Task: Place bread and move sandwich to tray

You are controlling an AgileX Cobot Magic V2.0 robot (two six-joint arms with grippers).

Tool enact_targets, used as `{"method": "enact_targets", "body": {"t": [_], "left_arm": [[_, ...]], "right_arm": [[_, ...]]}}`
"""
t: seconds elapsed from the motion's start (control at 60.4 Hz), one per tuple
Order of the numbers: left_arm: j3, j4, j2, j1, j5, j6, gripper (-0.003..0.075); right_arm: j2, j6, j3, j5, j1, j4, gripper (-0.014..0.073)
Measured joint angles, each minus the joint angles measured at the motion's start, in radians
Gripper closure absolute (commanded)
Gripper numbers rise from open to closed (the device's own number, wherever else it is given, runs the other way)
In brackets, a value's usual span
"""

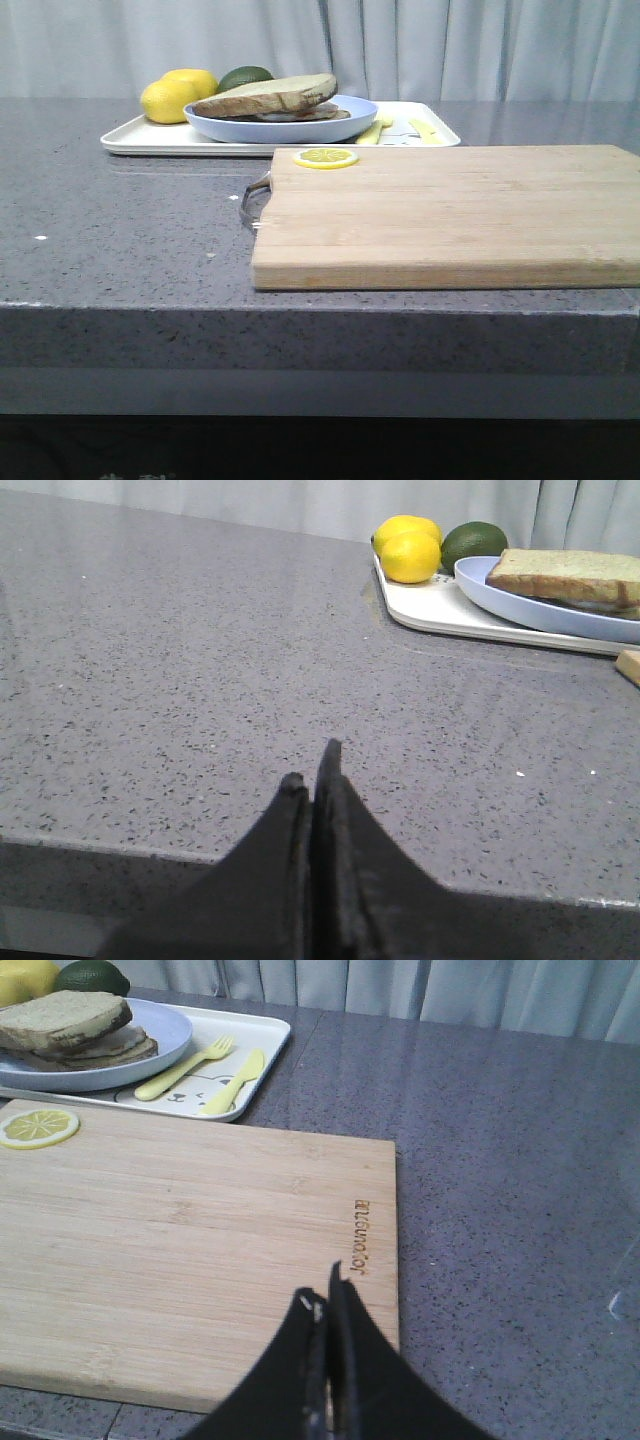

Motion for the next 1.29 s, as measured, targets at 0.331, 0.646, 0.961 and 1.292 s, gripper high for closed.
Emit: {"method": "enact_targets", "body": {"t": [0.331, 0.646, 0.961, 1.292], "left_arm": [[0.000, 0.000, 0.000, 0.000, 0.000, 0.000, 0.0739], [0.000, 0.000, 0.000, 0.000, 0.000, 0.000, 0.0739], [0.000, 0.000, 0.000, 0.000, 0.002, 0.000, 0.0739], [0.000, 0.000, 0.000, 0.000, 0.004, 0.000, 0.0739]], "right_arm": [[0.000, 0.000, 0.000, 0.000, 0.000, 0.000, 0.0673], [0.000, 0.000, 0.003, -0.006, 0.002, 0.000, 0.0673], [-0.059, 0.025, 0.139, -0.272, 0.156, -0.074, 0.0673], [-0.256, 0.172, 0.349, -0.244, 0.084, -0.074, 0.0673]]}}
